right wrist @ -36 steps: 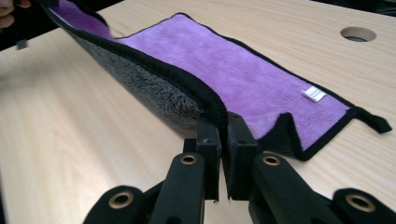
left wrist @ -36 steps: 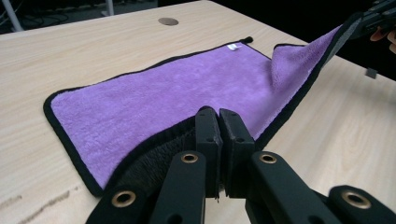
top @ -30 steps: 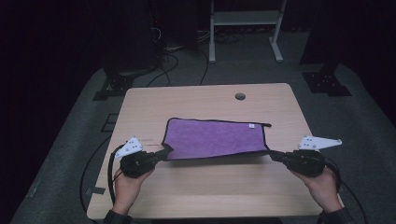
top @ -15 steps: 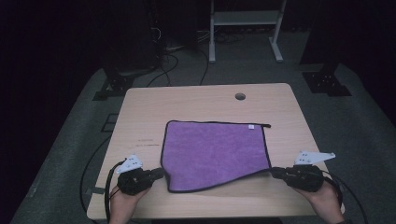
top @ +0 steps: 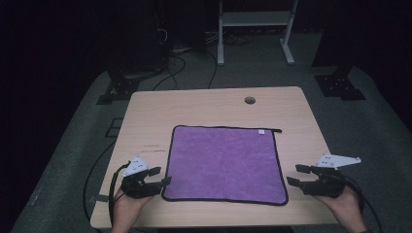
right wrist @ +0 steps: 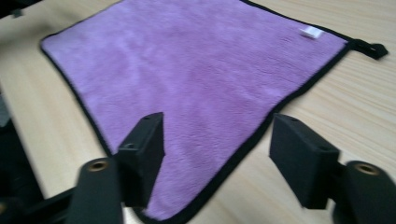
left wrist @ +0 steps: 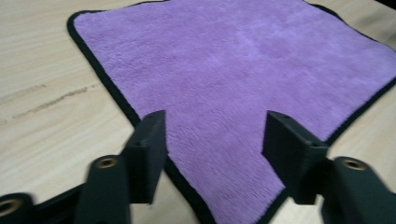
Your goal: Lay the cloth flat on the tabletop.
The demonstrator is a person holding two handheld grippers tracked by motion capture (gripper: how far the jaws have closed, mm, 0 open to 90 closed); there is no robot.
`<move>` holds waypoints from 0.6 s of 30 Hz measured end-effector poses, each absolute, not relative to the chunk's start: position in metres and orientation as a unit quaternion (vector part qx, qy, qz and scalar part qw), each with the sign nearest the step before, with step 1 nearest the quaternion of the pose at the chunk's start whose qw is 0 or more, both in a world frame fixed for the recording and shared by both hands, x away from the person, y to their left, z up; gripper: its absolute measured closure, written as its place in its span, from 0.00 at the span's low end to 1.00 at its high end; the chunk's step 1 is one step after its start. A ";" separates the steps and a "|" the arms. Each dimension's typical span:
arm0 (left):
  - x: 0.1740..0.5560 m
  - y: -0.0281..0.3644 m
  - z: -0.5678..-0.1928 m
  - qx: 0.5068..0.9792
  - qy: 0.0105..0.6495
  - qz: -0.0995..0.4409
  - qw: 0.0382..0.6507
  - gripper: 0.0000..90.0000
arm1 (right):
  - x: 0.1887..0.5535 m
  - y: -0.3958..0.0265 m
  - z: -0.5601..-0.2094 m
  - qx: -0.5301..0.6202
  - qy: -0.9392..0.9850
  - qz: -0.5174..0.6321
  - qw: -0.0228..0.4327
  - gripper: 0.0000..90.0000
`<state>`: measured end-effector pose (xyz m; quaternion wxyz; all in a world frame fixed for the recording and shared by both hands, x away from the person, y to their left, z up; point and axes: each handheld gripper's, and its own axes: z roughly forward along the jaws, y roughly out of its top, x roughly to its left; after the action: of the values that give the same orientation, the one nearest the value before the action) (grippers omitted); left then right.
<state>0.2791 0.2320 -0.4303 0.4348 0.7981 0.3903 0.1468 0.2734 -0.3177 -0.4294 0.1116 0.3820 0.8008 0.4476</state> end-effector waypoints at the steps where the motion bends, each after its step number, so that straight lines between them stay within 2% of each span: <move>1: 0.282 0.232 -0.431 0.798 0.392 0.151 0.432 0.34 | 0.277 -0.318 -0.431 0.385 0.799 0.447 0.114 0.30; 6: 0.298 0.233 -0.435 0.797 0.401 0.156 0.425 0.18 | 0.302 -0.321 -0.438 0.414 0.790 0.433 0.130 0.19; 7: 0.302 0.233 -0.437 0.797 0.403 0.156 0.422 0.18 | 0.302 -0.321 -0.438 0.414 0.790 0.433 0.130 0.19; 8: 0.306 0.234 -0.438 0.798 0.402 0.158 0.420 0.10 | 0.309 -0.323 -0.440 0.425 0.785 0.429 0.136 0.15; 9: 0.310 0.234 -0.440 0.799 0.403 0.159 0.418 0.10 | 0.309 -0.323 -0.440 0.425 0.785 0.429 0.136 0.15; 12: 0.325 0.235 -0.446 0.805 0.406 0.149 0.406 0.01 | 0.321 -0.327 -0.445 0.441 0.777 0.425 0.145 0.15; 18: 0.343 0.229 -0.452 0.816 0.419 0.156 0.366 0.01 | 0.339 -0.331 -0.456 0.480 0.765 0.398 0.163 0.10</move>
<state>0.3433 0.2288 -0.4520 0.3657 0.8163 0.4190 0.1560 0.3393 -0.3308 -0.4560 0.1633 0.4797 0.7646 0.3983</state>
